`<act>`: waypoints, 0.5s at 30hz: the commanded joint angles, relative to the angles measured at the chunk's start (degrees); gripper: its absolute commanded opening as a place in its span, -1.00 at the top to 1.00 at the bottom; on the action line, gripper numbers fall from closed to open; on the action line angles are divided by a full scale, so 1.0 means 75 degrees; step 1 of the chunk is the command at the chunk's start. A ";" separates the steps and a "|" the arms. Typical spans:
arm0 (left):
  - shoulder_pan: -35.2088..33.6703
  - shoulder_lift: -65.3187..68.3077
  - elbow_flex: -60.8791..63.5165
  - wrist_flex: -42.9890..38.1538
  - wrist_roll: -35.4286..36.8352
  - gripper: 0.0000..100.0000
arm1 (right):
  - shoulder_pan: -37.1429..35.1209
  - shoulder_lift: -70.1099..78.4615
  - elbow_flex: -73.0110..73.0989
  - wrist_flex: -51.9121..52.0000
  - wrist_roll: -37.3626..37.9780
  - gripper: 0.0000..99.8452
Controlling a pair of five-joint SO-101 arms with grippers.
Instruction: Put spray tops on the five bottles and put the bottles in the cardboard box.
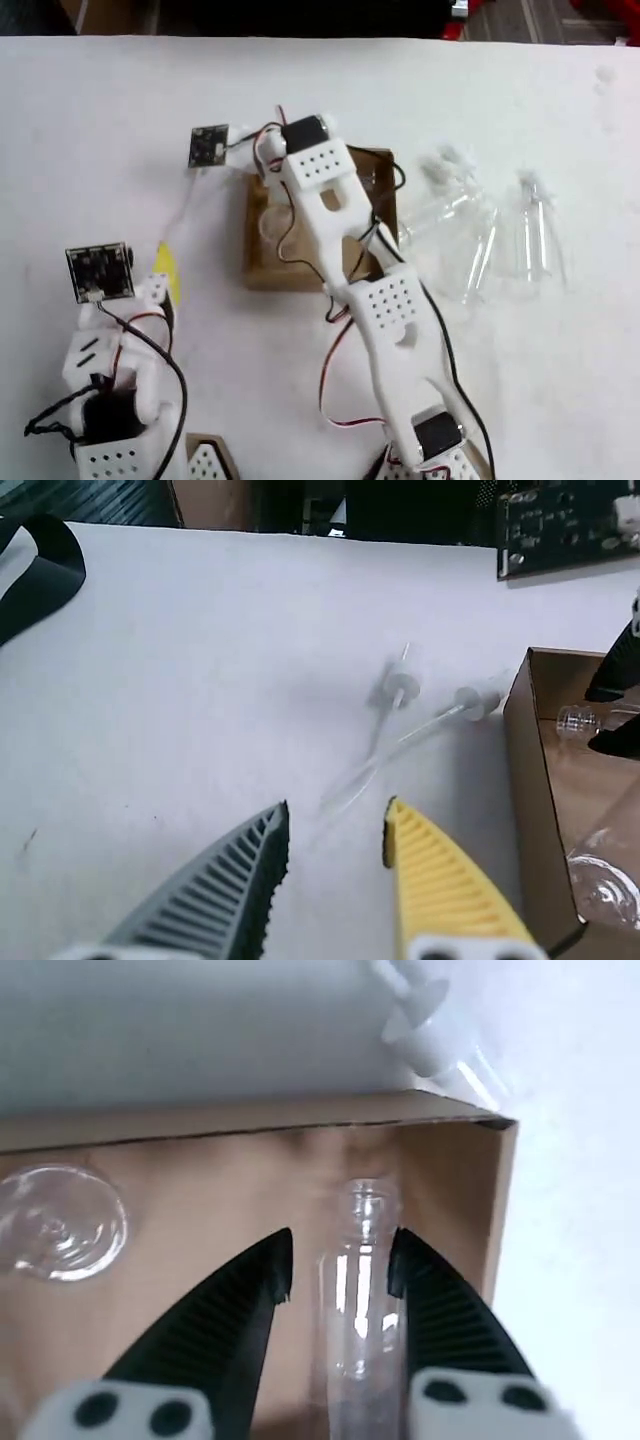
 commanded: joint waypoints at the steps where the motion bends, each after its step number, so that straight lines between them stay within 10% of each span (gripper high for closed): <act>1: 0.0100 -0.0088 -0.0035 -0.0188 0.0023 0.68 | -0.0135 0.0240 -0.0656 0.0041 0.0129 0.72; 15: 0.0100 -0.0088 -0.0035 -0.0188 0.0012 0.68 | -0.0076 0.0533 -0.0668 -0.0006 0.0399 0.73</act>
